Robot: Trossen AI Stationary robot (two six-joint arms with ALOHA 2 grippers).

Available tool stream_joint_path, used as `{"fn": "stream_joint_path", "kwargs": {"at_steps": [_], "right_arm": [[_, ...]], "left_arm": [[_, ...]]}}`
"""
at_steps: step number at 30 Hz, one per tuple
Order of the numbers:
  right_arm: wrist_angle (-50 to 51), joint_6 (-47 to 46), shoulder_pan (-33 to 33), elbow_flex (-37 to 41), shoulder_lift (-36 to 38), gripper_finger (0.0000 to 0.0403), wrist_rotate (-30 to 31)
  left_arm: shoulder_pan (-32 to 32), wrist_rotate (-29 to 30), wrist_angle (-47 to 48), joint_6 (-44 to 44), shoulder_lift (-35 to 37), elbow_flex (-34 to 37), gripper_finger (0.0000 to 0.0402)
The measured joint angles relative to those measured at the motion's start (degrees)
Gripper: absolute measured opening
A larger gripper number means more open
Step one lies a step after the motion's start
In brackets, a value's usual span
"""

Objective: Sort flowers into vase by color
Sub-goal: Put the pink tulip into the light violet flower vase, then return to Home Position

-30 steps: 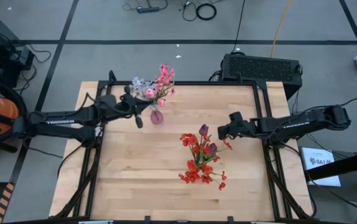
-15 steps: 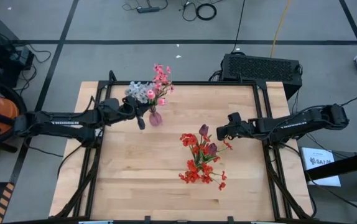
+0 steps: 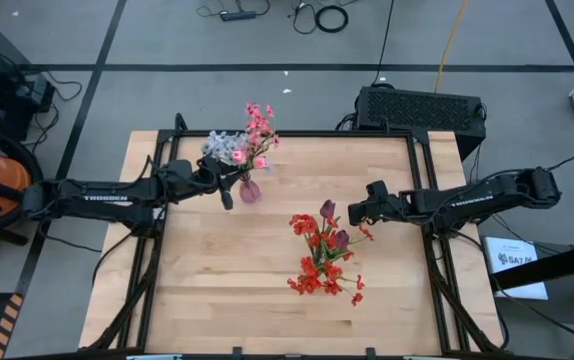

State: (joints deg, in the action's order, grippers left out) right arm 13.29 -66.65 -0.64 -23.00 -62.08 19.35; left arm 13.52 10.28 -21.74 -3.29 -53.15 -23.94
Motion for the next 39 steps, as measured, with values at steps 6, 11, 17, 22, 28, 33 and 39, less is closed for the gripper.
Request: {"fn": "stream_joint_path", "kwargs": {"at_steps": [6, 11, 17, 22, 28, 33, 39], "right_arm": [[-0.43, 0.00, -0.01, 0.00, 0.00, 0.0000, 0.00], [-1.66, 0.24, -0.02, 0.00, 0.00, 0.0000, 0.00], [-1.68, 1.01, -0.01, 0.00, 0.00, 0.0000, -0.02], [-1.72, 1.31, -0.02, 0.00, 0.00, 0.0000, -0.02], [-1.72, 1.56, -0.01, 0.00, 0.00, 0.0000, -0.02], [-1.70, 1.74, -0.01, 0.00, 0.00, 0.0000, -0.02], [-1.72, 3.05, -0.01, 0.00, 0.00, 0.0000, -0.02]], "left_arm": [[0.02, -0.51, 0.10, 0.04, 0.37, 0.01, 0.0089], [0.01, -0.89, 1.55, 2.49, 2.21, -0.12, 0.0134], [-0.51, -0.83, 12.02, 3.01, 3.99, -3.07, 0.0185], [-2.39, -1.07, 16.63, 2.99, 6.18, -5.52, 0.0194], [-3.56, -1.07, 26.45, 3.01, 10.78, -8.49, 0.0194], [-5.18, -1.27, 34.66, 6.57, 15.41, -10.03, 0.0194], [-9.20, -5.01, 36.54, 10.51, 19.23, -8.19, 0.0194]]}}
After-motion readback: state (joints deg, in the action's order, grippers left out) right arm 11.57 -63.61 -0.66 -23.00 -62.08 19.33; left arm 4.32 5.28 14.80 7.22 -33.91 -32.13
